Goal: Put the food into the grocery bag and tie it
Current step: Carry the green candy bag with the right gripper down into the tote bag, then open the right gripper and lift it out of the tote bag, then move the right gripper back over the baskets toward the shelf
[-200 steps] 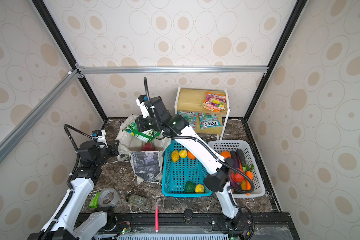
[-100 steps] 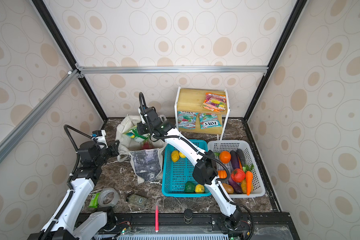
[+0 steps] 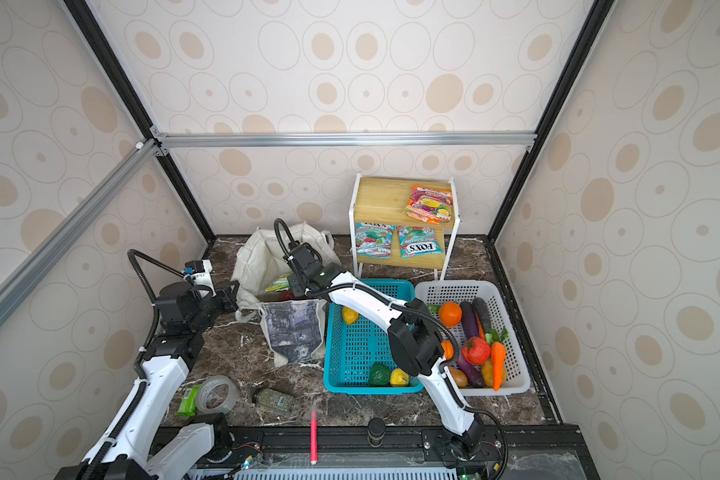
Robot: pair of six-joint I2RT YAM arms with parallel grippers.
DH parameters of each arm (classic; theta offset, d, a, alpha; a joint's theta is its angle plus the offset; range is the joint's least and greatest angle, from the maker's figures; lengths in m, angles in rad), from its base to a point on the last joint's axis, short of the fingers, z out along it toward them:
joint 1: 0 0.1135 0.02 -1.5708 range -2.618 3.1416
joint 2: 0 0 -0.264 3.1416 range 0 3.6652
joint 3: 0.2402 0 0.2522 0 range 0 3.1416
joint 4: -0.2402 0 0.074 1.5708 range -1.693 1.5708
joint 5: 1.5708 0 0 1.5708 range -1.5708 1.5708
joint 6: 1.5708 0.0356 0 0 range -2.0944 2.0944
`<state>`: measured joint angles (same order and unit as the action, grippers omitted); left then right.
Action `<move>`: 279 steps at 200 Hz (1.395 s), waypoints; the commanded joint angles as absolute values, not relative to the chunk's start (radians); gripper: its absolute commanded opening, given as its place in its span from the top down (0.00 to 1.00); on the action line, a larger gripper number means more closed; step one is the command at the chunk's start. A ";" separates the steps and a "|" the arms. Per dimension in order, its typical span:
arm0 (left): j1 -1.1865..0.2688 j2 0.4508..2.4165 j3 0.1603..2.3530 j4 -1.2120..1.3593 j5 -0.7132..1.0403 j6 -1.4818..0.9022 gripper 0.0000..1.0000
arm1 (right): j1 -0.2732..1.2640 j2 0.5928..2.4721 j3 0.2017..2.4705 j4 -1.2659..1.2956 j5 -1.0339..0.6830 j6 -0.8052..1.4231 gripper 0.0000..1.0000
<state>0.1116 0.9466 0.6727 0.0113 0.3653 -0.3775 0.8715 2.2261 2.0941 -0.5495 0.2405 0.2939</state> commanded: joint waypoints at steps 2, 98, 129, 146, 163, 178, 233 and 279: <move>0.116 0.951 0.684 0.042 0.375 -0.377 1.00 | 0.888 2.155 2.157 -0.653 0.268 0.331 0.75; 0.115 0.954 0.684 0.040 0.381 -0.382 1.00 | 0.913 1.890 2.084 -0.756 0.390 0.509 0.00; 0.116 0.951 0.684 0.039 0.381 -0.382 1.00 | 0.906 1.757 1.894 -0.638 0.473 0.531 0.00; 0.115 0.951 0.684 0.040 0.378 -0.381 1.00 | 0.865 1.734 1.824 -0.638 0.432 0.574 0.00; 0.114 0.950 0.684 0.041 0.380 -0.381 1.00 | 0.812 1.754 1.799 -0.667 0.311 0.622 0.00; 0.115 0.951 0.684 0.039 0.378 -0.381 1.00 | 0.786 1.785 1.794 -0.687 0.245 0.634 0.00; 0.114 0.950 0.684 0.043 0.378 -0.379 1.00 | 0.786 1.882 1.819 -0.669 0.110 0.640 0.49; 0.114 0.897 0.681 0.042 0.297 -0.382 1.00 | 0.791 1.810 1.769 -0.661 0.211 0.635 1.00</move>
<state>0.1116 0.9466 0.6720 0.0139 0.3531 -0.3782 0.7841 1.8809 1.8000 -0.6628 0.1577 0.6262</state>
